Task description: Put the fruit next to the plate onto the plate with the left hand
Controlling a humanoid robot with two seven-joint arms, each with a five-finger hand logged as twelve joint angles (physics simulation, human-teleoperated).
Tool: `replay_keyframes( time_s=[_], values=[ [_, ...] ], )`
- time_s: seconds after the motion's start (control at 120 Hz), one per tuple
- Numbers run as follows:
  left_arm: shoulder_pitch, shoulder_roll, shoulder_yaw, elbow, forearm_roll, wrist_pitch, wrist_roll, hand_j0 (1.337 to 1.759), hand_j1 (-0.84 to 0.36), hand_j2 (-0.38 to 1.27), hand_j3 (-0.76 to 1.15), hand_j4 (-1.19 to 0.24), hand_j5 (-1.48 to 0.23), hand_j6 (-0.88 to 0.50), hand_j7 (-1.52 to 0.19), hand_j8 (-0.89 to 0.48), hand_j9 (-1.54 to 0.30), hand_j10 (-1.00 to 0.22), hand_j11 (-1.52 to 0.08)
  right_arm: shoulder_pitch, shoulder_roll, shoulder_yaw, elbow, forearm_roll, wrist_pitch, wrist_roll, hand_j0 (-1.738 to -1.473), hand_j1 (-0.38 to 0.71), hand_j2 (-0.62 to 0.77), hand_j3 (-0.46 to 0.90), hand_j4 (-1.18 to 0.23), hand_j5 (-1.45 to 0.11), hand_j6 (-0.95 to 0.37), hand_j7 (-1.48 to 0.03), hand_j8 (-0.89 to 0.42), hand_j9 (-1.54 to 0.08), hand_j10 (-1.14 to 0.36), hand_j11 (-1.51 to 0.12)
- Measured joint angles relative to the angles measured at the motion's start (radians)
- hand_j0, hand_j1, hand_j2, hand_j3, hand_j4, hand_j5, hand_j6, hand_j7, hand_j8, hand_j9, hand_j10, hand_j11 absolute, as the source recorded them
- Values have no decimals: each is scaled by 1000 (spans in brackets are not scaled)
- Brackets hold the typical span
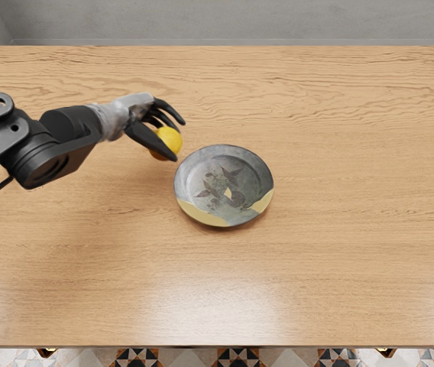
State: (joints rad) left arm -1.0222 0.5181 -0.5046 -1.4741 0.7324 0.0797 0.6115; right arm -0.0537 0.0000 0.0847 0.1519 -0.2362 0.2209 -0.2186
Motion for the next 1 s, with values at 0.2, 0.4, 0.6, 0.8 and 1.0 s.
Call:
replay_keyframes(
  time_s=[0.2,0.4,0.6,0.8,1.0],
  values=[
    [-4,-82,-23,0,-46,-88,0,1657,-259,323,0,-566,-784,-555,-783,-402,-766,-513,-760,0,0,0,0,0,0,0,-1658,-322,-4,0,-22,-29,-22,-29,-22,-29,-22,-29],
    [1,-106,-17,6,-46,-101,0,1657,-244,276,0,-572,-779,-574,-777,-416,-771,-516,-762,0,0,0,0,0,0,0,-1658,-322,-5,0,-22,-29,-22,-29,-22,-29,-22,-29],
    [-2,-173,3,69,-43,-102,0,1656,-242,273,0,-576,-775,-572,-775,-412,-769,-510,-765,0,0,0,0,0,0,0,-1658,-322,-5,0,-22,-29,-22,-29,-22,-29,-22,-29],
    [-12,-200,33,140,-39,-103,0,1657,-243,249,0,-574,-771,-571,-771,-418,-766,-507,-761,0,0,0,0,0,0,0,-1658,-322,-5,0,-22,-29,-22,-29,-22,-29,-22,-29],
    [-74,-191,82,152,-40,-107,-1,1657,15,112,0,-314,-420,-313,-420,-252,-418,-297,-415,0,0,0,0,0,0,0,-1658,-322,-5,0,-22,-29,-22,-29,-22,-29,-22,-29]
  ],
)
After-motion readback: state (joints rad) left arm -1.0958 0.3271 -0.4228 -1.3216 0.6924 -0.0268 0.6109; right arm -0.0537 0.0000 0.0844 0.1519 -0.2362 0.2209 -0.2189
